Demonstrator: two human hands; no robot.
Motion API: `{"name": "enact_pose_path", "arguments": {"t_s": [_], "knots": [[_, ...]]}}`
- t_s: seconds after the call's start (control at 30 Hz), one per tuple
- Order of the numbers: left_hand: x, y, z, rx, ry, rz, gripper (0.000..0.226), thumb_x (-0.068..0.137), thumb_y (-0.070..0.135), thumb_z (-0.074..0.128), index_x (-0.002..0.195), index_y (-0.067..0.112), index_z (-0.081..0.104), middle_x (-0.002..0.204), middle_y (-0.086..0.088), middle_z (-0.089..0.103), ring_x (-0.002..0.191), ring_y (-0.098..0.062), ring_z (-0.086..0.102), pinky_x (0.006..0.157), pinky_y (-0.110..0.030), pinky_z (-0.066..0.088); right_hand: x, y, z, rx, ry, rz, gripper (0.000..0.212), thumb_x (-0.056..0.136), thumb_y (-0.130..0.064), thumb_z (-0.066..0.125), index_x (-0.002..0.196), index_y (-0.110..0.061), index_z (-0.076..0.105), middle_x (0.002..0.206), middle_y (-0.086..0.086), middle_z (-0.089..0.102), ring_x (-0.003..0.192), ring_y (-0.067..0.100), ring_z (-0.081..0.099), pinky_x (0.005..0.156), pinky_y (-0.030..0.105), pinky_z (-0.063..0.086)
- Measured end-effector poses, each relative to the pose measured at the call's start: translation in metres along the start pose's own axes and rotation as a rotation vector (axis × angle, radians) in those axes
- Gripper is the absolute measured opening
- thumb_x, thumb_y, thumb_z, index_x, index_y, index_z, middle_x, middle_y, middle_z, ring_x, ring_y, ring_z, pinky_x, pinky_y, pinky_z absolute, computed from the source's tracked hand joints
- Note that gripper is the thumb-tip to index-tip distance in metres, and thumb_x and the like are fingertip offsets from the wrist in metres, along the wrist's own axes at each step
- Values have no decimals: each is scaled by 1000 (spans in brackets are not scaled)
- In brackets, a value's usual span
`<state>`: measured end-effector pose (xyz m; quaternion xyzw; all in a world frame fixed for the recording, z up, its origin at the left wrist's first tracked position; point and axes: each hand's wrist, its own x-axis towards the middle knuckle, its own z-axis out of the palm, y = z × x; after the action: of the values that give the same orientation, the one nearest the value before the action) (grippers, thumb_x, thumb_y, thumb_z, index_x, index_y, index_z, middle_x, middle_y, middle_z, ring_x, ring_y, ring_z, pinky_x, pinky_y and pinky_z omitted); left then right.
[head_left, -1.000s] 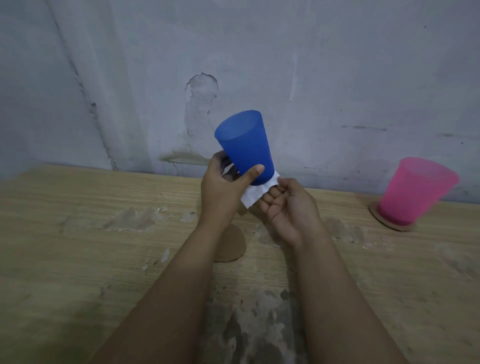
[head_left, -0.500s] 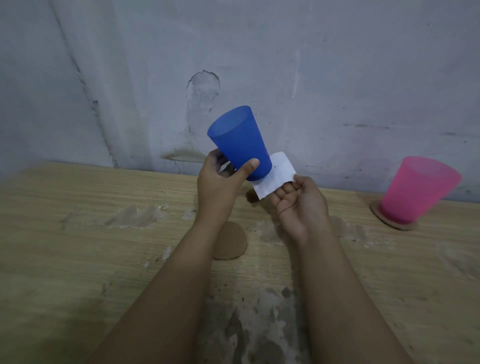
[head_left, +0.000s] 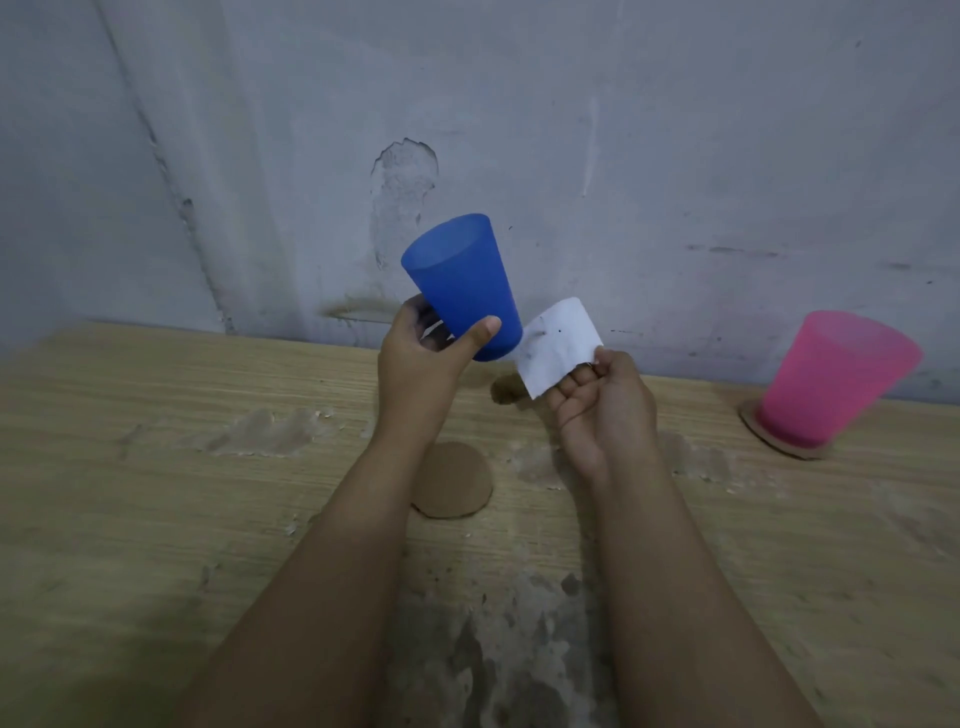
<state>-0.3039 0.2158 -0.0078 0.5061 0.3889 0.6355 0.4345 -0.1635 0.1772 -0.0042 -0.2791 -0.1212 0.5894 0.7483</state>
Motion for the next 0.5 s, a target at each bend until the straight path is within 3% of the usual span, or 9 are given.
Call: {"name": "enact_pose_path", "arguments": {"t_s": [0.23,0.37,0.5], "knots": [[14,-8,-29,218,-4,-70,69,69,19,83,130,17,50,120,7,60,103,-5,60,73,-14,50,4,-4,-3,15,56,-19,17,94,-13,42,92,-5,56,81,9,73,78,20,70,69,37,59],[17,-13,-42,280,-24,-97,72,68,14,83,131,17,48,125,3,58,109,-12,58,79,-19,49,6,-3,-4,-21,77,-18,16,93,-13,42,94,-5,56,91,12,70,84,22,68,63,36,58],[18,-15,-48,317,-9,-123,70,68,14,83,130,16,48,126,1,58,107,-12,58,81,-23,49,7,-2,-5,-53,101,-20,13,92,-13,46,90,-7,57,85,9,72,77,20,70,58,33,58]]}}
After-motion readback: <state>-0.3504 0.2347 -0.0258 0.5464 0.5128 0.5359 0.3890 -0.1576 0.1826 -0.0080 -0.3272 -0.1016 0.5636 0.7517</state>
